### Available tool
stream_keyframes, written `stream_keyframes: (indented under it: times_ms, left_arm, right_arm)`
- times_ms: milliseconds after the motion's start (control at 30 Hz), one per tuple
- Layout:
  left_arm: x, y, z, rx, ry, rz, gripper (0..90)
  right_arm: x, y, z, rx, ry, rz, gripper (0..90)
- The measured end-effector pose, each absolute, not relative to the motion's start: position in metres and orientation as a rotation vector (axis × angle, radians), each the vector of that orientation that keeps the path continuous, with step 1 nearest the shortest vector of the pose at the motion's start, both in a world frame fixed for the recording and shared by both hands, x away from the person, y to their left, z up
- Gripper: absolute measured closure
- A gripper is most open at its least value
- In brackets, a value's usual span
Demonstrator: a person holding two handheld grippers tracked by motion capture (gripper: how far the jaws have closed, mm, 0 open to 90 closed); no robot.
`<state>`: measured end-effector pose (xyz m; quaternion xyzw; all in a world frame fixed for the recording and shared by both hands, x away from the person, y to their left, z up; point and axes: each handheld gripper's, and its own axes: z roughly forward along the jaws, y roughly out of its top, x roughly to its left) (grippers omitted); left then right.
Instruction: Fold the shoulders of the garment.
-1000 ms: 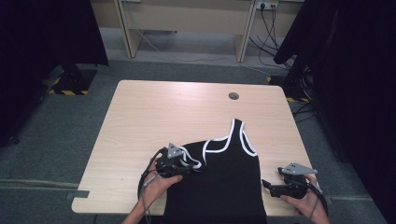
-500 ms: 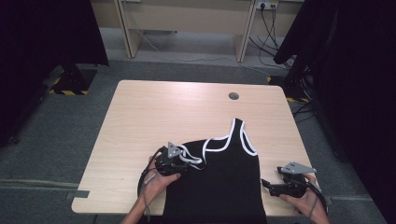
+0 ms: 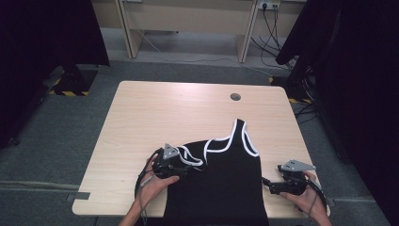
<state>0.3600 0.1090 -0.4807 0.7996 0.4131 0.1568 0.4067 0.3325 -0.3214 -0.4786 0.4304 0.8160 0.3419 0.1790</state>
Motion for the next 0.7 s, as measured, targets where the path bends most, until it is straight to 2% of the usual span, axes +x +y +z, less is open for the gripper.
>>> stream_keyframes:
  times_ms: [133,700]
  left_arm:
    - [0.35,0.116,-0.476,2.005,1.056,0.363,13.6]
    - [0.325,0.135,-0.484,2.053,1.066,0.366,7.7]
  right_arm:
    - [0.334,-0.32,-0.479,1.215,2.307,0.966,14.8]
    - [0.337,-0.319,-0.479,1.208,2.313,0.967,14.8]
